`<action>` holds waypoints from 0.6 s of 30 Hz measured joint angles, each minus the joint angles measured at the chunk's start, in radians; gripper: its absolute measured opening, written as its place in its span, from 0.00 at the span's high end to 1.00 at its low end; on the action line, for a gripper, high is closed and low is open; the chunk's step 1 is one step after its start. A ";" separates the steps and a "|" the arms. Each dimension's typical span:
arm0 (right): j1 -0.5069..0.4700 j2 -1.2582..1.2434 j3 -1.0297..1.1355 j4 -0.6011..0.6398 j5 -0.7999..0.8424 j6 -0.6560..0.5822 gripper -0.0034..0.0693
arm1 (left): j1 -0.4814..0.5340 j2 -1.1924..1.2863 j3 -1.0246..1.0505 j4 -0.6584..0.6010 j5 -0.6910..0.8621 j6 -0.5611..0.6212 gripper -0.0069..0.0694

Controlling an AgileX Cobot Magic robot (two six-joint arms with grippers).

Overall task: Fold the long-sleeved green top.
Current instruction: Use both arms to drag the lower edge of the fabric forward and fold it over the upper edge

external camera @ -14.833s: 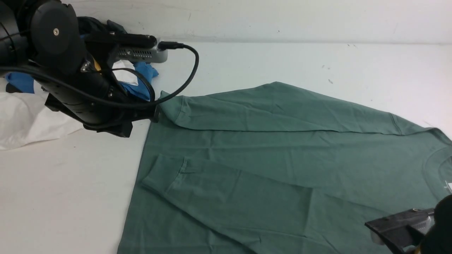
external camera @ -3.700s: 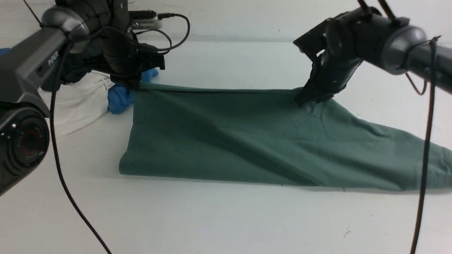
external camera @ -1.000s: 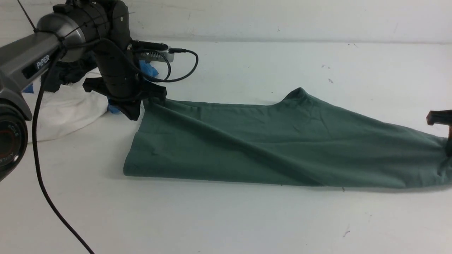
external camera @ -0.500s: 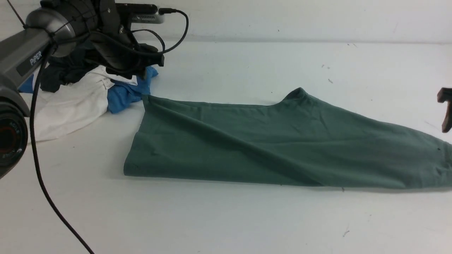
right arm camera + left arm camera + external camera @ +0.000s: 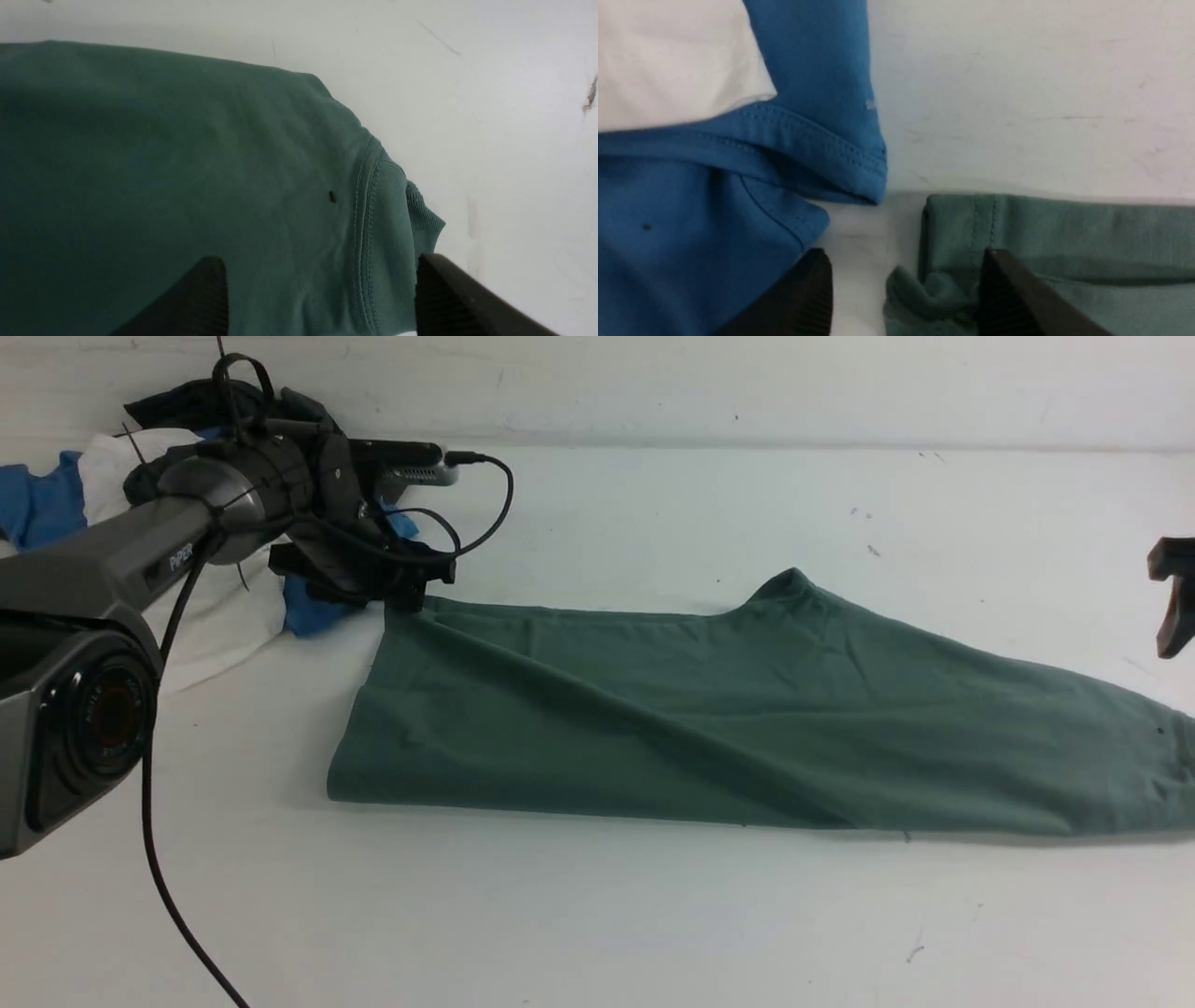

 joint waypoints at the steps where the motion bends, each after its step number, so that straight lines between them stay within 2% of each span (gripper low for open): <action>1: 0.000 0.000 0.000 0.000 0.000 0.000 0.28 | 0.000 0.003 -0.001 -0.008 -0.007 0.000 0.50; 2: 0.000 0.000 0.000 0.000 0.000 0.000 0.28 | 0.000 0.004 -0.001 -0.010 -0.007 0.000 0.52; 3: 0.000 0.000 0.000 0.001 0.000 0.000 0.28 | 0.000 0.005 -0.002 -0.019 -0.006 0.000 0.58; 4: 0.000 0.000 0.000 0.001 0.000 0.000 0.28 | 0.000 0.010 -0.004 -0.043 -0.004 0.004 0.73; 5: 0.000 0.000 0.000 0.002 0.000 0.000 0.28 | 0.000 0.011 -0.004 -0.059 -0.001 0.020 0.81; 6: 0.000 0.000 0.000 0.003 0.000 0.000 0.28 | 0.000 0.011 -0.004 -0.067 0.002 0.034 0.85; 18: 0.015 0.000 0.000 0.008 0.002 -0.017 0.28 | 0.000 -0.089 -0.067 -0.080 0.018 0.060 0.88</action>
